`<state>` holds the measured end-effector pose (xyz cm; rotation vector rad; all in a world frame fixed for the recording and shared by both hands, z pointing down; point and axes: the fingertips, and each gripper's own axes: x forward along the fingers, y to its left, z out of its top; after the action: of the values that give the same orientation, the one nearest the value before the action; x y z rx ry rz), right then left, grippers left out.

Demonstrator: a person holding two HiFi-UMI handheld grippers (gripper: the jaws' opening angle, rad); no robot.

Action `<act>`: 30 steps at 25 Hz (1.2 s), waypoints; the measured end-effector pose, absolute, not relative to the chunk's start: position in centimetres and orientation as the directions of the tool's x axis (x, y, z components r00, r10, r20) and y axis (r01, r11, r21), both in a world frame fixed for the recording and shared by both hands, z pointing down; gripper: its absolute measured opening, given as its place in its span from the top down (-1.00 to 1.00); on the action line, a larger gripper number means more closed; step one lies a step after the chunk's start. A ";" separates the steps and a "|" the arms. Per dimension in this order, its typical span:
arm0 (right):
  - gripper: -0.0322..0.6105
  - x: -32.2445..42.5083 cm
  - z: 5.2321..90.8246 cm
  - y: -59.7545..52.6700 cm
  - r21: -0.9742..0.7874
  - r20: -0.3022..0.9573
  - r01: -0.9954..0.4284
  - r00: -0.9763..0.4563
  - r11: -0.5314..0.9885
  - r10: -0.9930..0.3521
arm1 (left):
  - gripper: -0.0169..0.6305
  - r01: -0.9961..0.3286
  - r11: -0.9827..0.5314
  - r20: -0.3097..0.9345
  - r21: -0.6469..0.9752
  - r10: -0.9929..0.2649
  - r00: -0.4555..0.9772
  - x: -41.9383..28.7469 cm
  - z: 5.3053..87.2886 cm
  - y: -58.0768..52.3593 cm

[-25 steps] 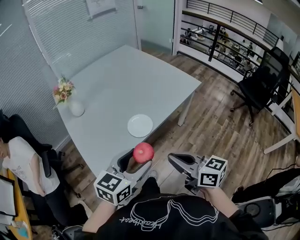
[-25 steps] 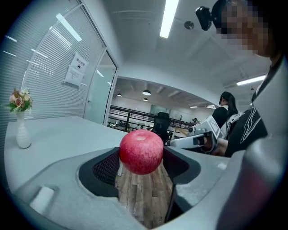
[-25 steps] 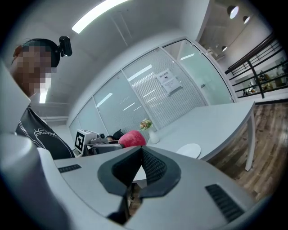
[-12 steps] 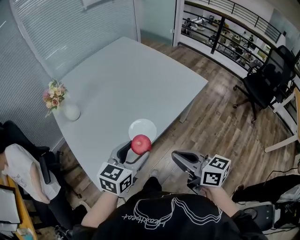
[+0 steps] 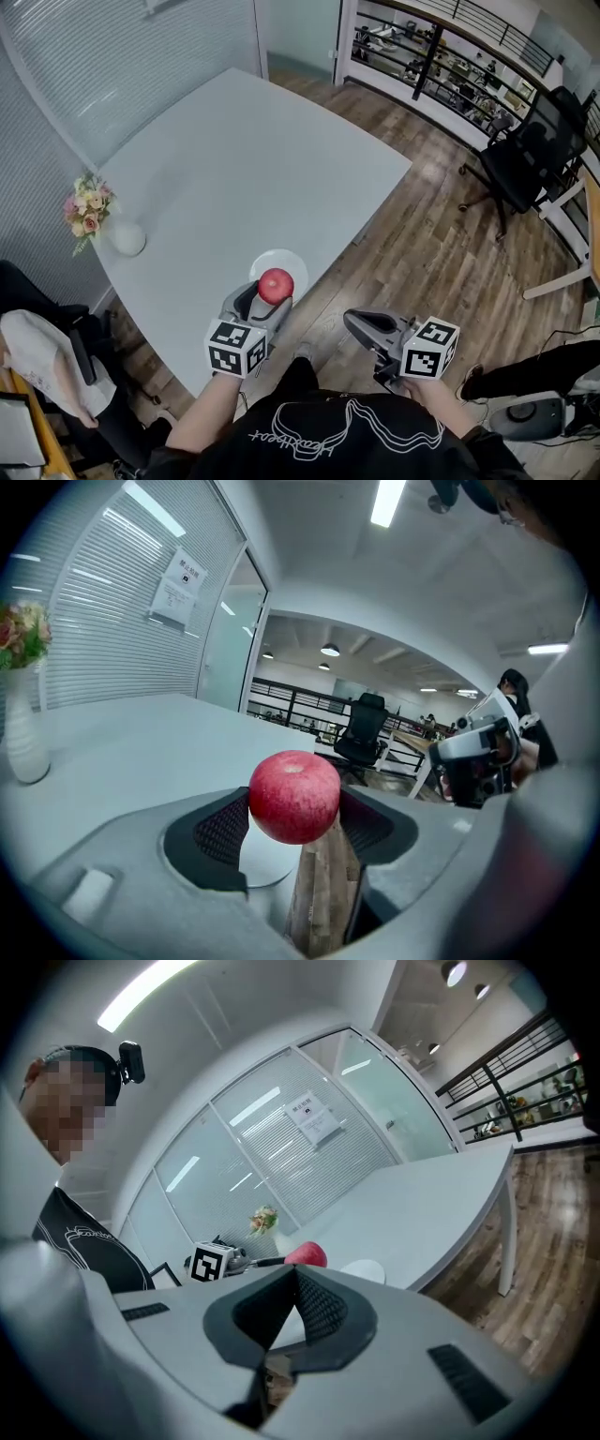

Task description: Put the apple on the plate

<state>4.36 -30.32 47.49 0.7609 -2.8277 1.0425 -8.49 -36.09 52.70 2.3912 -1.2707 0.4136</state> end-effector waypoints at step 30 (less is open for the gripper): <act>0.87 6.5 51.0 -32.2 -0.635 0.293 -0.526 -0.841 0.565 -0.455 | -0.01 -0.865 -0.500 0.522 0.041 -0.728 0.445 -8.7 63.2 -40.9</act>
<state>6.51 -32.20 51.00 0.8469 -2.6935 1.1426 -8.66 -40.87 63.22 2.3985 -1.3662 0.6468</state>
